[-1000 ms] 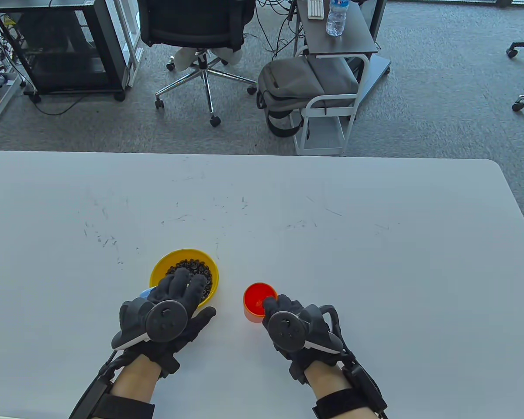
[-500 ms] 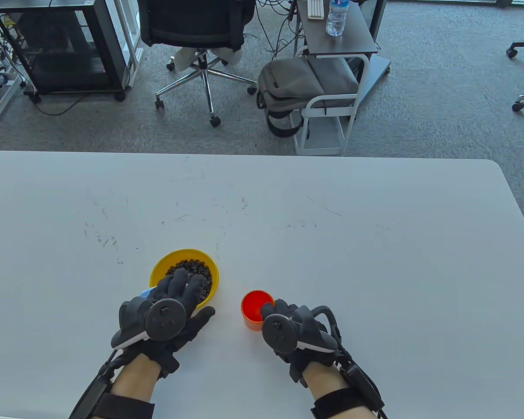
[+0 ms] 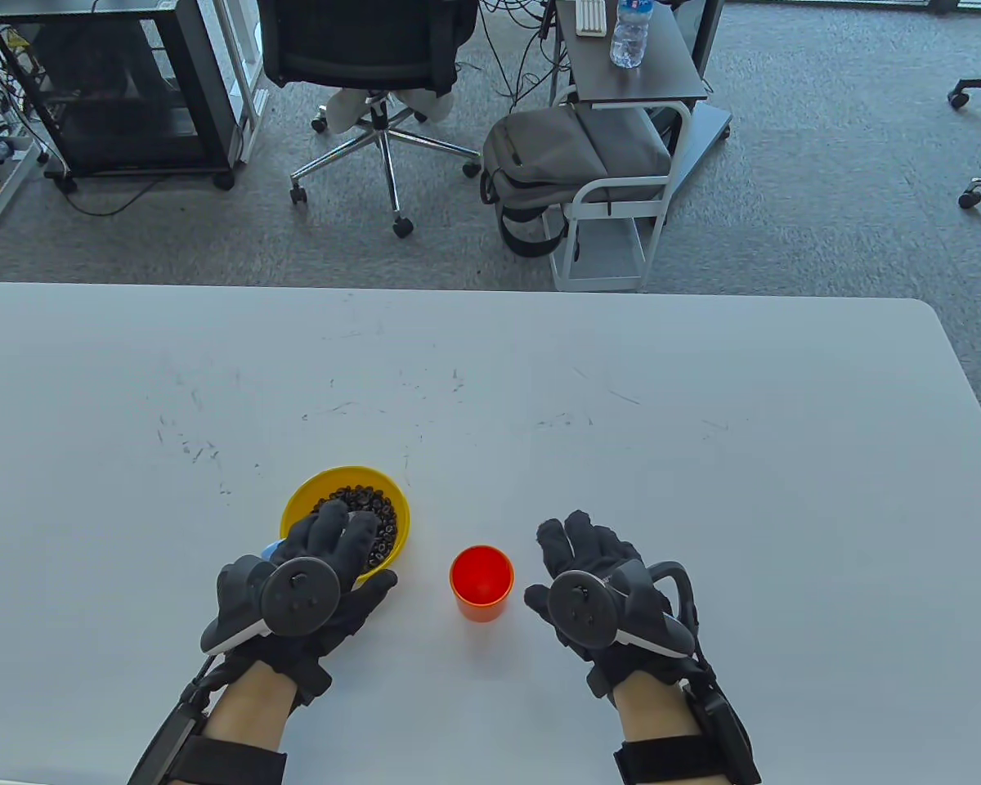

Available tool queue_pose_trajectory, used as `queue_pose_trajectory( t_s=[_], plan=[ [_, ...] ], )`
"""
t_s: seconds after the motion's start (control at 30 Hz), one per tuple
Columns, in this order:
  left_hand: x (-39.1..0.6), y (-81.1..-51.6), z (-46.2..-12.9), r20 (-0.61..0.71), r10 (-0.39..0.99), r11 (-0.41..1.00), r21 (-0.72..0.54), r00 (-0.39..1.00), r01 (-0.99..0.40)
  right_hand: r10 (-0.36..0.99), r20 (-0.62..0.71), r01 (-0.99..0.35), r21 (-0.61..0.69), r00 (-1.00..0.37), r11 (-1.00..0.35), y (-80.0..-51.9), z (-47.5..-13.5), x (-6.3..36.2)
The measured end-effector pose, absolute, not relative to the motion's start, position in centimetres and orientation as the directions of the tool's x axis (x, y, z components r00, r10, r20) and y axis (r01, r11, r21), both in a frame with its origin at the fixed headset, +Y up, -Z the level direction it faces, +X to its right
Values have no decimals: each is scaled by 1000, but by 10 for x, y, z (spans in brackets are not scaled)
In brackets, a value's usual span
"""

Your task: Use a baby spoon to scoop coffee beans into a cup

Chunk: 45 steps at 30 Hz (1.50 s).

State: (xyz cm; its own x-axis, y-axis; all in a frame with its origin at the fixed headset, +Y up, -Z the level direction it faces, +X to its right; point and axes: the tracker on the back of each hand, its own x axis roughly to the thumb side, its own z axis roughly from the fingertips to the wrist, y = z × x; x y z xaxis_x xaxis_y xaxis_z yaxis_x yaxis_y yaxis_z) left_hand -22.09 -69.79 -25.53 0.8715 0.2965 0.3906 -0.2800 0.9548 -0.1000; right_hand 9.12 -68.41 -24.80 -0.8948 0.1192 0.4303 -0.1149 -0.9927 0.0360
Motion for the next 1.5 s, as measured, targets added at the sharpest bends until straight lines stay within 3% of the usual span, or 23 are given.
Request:
queue_pose_trajectory(
  t_s=[0.3, 0.67, 0.97, 1.17, 1.37, 1.5],
  plan=[
    [-266, -717, -266, 136, 391, 920, -76, 910, -384, 183, 356, -151, 117, -916, -982, -688, -255, 106],
    [-278, -743, -272, -39, 316, 935, -155, 948, -318, 262, 359, -217, 162, -896, -963, -688, -257, 108],
    [-279, -745, -272, -50, 312, 938, -144, 949, -316, 304, 370, -250, 187, -878, -950, -689, -257, 107],
    [-281, -745, -272, -74, 408, 903, -112, 910, -414, 318, 369, -263, 193, -873, -945, -690, -258, 108],
    [-281, -730, -269, -38, 472, 882, 0, 881, -472, 332, 367, -278, 192, -869, -941, -689, -258, 109],
    [-277, -722, -266, 8, 362, 931, 48, 932, -362, 321, 370, -271, 182, -872, -945, -689, -258, 110]
  ],
)
